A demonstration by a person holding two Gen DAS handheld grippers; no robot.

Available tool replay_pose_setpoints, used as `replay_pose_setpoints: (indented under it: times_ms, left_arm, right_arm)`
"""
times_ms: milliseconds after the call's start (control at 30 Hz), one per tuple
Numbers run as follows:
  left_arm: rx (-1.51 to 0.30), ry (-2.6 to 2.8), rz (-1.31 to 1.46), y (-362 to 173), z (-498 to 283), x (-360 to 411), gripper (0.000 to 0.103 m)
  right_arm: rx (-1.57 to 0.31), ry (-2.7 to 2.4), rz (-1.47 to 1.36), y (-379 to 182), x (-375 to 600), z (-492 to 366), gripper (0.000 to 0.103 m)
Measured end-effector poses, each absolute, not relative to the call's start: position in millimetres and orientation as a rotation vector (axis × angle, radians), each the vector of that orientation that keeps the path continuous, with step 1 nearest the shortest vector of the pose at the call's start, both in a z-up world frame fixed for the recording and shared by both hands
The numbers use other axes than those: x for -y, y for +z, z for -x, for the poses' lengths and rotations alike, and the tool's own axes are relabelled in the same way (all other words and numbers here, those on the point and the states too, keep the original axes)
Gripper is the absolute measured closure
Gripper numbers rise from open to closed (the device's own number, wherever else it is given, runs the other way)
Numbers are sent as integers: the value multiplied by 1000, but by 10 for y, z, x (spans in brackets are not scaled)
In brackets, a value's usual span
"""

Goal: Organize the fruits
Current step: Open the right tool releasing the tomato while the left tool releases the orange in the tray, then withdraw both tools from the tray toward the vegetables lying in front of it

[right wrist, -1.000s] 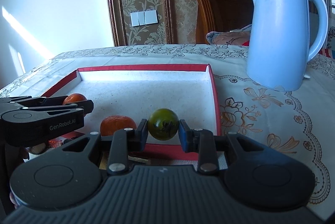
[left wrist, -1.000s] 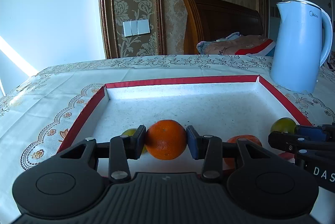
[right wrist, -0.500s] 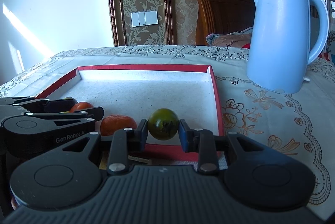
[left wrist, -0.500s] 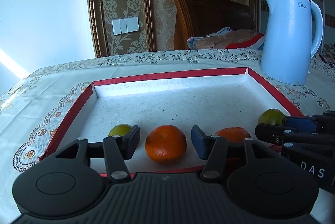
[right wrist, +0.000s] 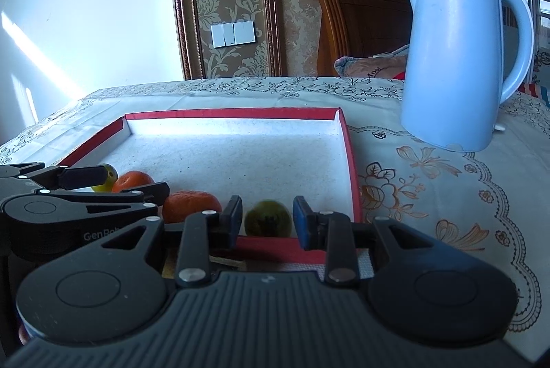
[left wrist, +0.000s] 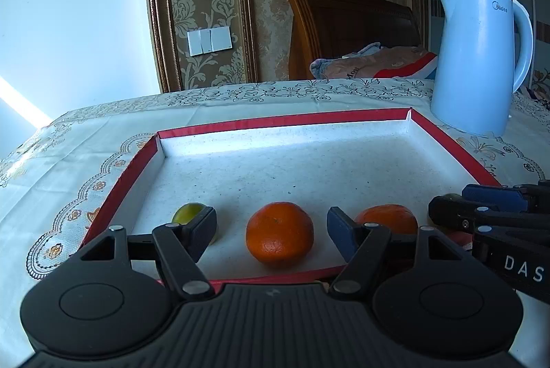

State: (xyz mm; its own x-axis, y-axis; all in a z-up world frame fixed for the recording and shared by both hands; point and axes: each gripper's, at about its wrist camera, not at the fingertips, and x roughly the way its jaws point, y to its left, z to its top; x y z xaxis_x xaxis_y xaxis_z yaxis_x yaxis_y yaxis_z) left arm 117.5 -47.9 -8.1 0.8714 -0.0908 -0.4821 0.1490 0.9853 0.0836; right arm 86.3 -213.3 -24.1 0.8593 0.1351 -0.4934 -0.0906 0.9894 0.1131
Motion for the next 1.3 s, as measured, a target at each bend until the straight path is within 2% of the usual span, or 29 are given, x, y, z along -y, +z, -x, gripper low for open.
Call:
replay_pose_setpoints:
  times_ms: [100,533,567,700,733,767,800,1100,1167,1200,1267,1300]
  left_arm:
    - [-494,-121,-113,-66,-1155,450,32]
    - [-384,-84,-4,178,-519,-303,30]
    - [-378,-73,-11,168,-474,-351,27]
    - [-360,-36,17,134,-304,-566,26]
    - [-352,-27,37,125,-267,-632,26]
    - [-346,-19,56,117,-238,-683,26]
    - [-342,-13,72,104,-216,-728,26]
    - [-403,-2,209,44,-233,-1024,25]
    - [-415,-10,223,29,-242,-1049,25]
    - [-421,-14,224,25,-247,-1049,25]
    - [-428,-21,216,19,-248,-1033,25]
    - [-426,-24,213,19,-243,-1025,25]
  right_arm:
    - [-515,111,-101,-233,2157,-837,63]
    - [-449,169,-272,-160,2417,-406,63]
    - [-455,176,-270,-161,2410,-380,63]
    - [-468,198,-224,-155,2283,-255,62]
    - [-465,201,-213,-148,2251,-227,58]
    - [-467,200,-198,-145,2204,-205,49]
    - [-468,197,-178,-145,2149,-189,47]
    - [-575,144,-83,-185,1854,-302,47]
    - [-591,141,-89,-199,1843,-348,48]
    - [-596,139,-96,-204,1849,-372,54]
    - [-609,137,-108,-226,1855,-408,73]
    - [-609,144,-113,-232,1864,-407,73]
